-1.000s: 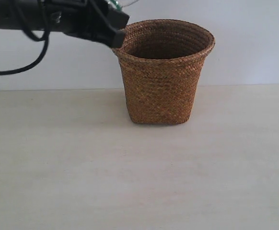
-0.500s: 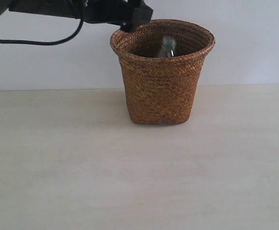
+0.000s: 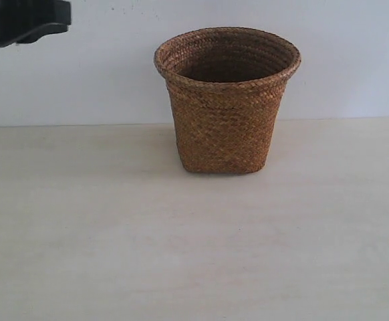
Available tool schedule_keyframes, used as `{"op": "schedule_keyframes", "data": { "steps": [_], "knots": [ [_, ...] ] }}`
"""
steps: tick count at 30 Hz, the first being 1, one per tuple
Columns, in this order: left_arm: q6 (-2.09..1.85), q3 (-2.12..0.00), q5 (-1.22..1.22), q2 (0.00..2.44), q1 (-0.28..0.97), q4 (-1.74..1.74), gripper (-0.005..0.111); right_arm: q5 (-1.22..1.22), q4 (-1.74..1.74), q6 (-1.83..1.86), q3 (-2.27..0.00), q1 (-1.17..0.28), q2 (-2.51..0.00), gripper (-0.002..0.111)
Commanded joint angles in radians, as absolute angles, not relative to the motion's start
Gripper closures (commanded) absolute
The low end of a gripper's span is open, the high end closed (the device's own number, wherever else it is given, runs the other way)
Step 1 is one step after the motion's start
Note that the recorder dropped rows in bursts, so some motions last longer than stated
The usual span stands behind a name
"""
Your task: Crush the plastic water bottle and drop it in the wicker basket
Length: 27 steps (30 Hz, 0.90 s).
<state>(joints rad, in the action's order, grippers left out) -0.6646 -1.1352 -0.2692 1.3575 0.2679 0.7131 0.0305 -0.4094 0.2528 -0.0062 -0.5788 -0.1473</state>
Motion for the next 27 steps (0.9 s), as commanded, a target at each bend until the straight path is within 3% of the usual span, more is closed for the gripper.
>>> {"op": "schedule_keyframes", "data": {
  "steps": [1, 5, 12, 27],
  "knots": [
    [-0.705, -0.956, -0.136, 1.204, 0.231, 0.770, 0.103, 0.024, -0.412, 0.260, 0.000, -0.581, -0.141, 0.108],
    [-0.703, -0.760, 0.017, 0.977, 0.226, 0.843, 0.103, 0.032, -0.416, 0.194, 0.000, -0.581, -0.141, 0.108],
    [-0.643, -0.599, 0.049, 0.667, 0.226, 0.875, 0.103, 0.030, -0.416, 0.184, 0.000, -0.581, -0.141, 0.108],
    [-0.643, -0.541, -0.071, 0.541, 0.226, 0.875, 0.103, 0.030, -0.416, 0.181, 0.000, -0.581, -0.141, 0.108]
  ]
}}
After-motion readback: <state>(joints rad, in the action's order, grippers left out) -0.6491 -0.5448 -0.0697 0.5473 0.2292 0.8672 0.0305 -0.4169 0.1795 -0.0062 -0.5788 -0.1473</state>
